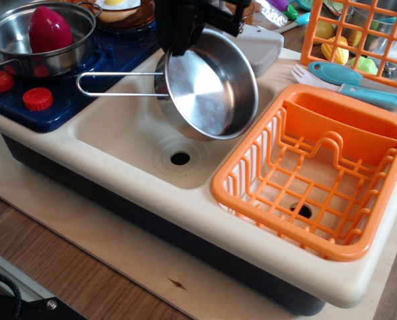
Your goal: Put pan from sink into drying rack
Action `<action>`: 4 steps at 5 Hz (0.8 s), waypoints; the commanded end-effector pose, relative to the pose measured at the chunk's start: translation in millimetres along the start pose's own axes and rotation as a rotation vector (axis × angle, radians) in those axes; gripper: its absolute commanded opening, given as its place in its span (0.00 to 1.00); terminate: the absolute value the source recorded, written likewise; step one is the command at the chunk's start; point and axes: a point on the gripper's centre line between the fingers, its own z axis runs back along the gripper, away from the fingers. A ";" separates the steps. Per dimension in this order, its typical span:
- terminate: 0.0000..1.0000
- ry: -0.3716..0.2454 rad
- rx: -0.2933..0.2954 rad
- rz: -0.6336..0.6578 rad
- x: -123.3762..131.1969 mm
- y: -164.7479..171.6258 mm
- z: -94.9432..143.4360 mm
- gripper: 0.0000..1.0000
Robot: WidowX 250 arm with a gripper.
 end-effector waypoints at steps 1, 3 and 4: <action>0.00 -0.058 0.080 0.015 4.0 -11.9 55.6 0.00; 0.00 -0.103 -0.077 0.056 -23.3 -42.0 46.5 0.00; 0.00 -0.108 -0.181 0.083 -44.2 -50.6 31.1 0.00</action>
